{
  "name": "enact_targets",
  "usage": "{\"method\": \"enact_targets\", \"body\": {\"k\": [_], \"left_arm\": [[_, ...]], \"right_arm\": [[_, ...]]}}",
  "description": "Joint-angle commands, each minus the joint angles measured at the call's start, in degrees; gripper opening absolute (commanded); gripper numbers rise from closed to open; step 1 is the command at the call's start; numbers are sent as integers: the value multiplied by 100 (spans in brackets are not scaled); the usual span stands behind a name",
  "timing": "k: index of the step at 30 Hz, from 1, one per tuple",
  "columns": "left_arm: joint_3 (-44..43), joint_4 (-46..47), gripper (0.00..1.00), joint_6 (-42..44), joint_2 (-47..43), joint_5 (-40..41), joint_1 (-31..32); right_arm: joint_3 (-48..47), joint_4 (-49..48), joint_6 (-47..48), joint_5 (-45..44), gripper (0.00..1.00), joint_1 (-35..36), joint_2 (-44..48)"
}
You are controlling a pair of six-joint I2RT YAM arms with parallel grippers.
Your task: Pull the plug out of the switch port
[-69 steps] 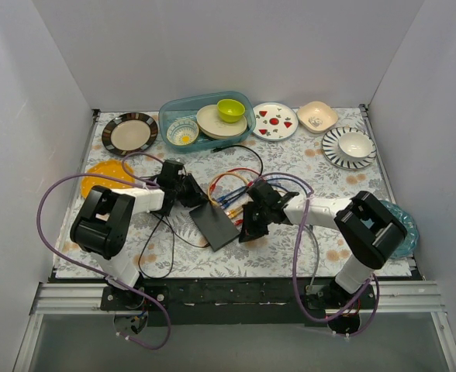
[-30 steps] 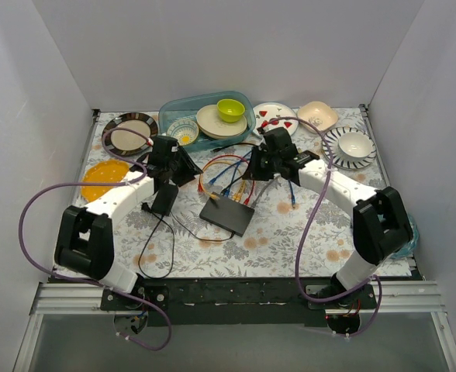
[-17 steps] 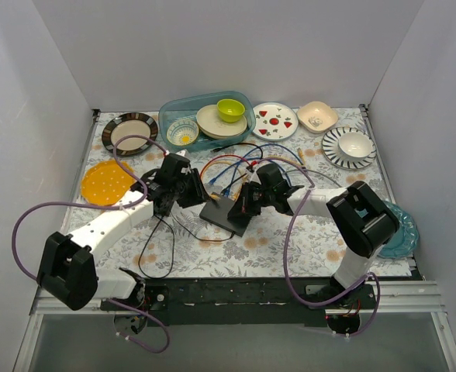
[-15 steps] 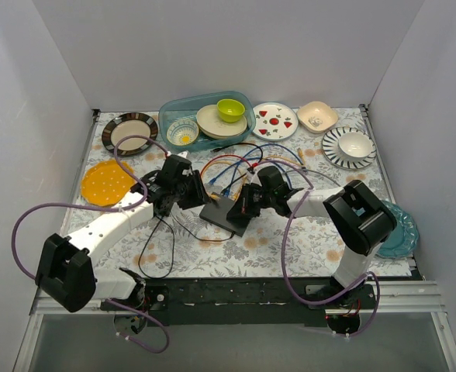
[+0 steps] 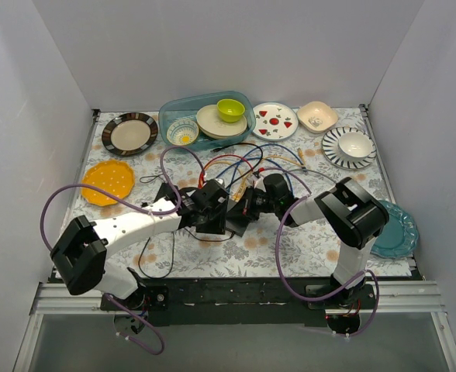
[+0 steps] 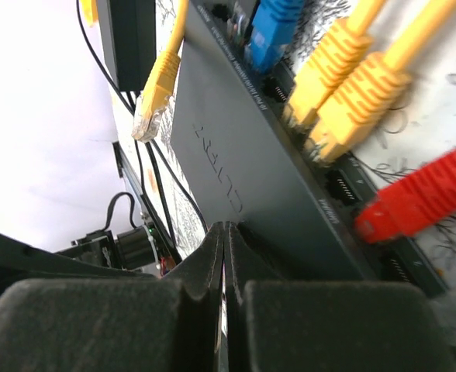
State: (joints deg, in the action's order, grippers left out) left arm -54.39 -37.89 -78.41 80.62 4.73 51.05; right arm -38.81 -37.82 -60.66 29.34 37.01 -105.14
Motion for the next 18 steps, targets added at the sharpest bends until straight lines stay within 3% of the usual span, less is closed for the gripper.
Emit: {"method": "enact_targets", "body": {"k": [1, 10, 18], "left_arm": [[-282, -78, 40, 133, 129, 283, 168], [-142, 861, 39, 607, 525, 335, 257], [735, 2372, 34, 1012, 297, 529, 257]], "right_arm": [[295, 91, 37, -298, 1, -133, -270], [304, 179, 46, -350, 1, -124, -340], [303, 205, -16, -236, 1, -133, -411]]}}
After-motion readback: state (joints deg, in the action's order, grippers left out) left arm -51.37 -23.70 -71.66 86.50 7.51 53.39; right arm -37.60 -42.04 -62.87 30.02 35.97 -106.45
